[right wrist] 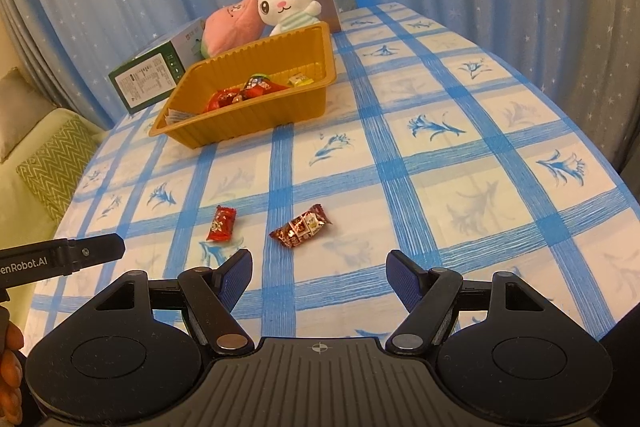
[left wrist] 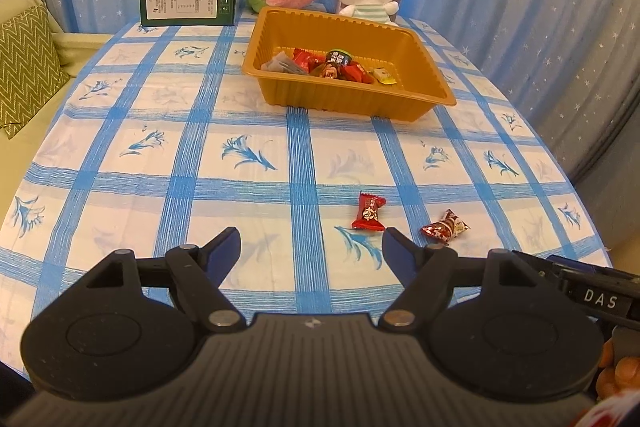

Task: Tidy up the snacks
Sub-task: 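Move both tools back toward the two candies left on the table, then grasp the small red candy with the left tool while the right tool grasps the brown-red candy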

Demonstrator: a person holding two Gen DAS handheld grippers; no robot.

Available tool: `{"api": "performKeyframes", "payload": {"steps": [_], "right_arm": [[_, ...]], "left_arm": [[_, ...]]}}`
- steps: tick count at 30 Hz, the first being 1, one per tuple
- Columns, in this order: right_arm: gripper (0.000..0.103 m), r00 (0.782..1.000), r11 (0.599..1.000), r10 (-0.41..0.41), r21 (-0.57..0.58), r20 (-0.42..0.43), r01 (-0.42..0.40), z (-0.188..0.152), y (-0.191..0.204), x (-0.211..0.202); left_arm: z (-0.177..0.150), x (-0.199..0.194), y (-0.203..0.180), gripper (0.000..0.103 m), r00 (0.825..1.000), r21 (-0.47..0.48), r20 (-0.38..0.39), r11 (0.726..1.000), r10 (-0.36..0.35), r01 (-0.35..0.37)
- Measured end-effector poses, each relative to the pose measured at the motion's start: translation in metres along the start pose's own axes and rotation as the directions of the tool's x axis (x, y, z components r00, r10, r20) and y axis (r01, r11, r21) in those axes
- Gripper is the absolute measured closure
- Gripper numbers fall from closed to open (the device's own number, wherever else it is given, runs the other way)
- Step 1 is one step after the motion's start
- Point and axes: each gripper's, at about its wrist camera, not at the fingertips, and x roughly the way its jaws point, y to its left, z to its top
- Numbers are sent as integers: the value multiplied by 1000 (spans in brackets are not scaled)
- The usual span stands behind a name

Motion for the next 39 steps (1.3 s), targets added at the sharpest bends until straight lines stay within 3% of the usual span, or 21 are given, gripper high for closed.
{"api": "performKeyframes", "payload": {"steps": [13,15,21,32,39], "right_arm": [[30,1000,1000,17,-23,-7,-18,2,9,30],[39,1000,999,20,-38,-12,-20,1,12,38],[47,999,998,36,-42,-22,-37,2,16,62],[49,1000,1000,-5,-25,-4,4,9,19,94],[69,999,989,-44,-141,11,45,10,30,106]], "left_arm": [[-3,18,7,28,1000,-2,-27,1000,3,-3],[-3,20,9,28,1000,-7,-30,1000,0,-1],[0,29,15,28,999,-13,-40,1000,-2,1],[0,44,19,28,998,-21,-64,1000,-6,5],[-2,51,17,28,997,-20,-76,1000,-23,21]]}}
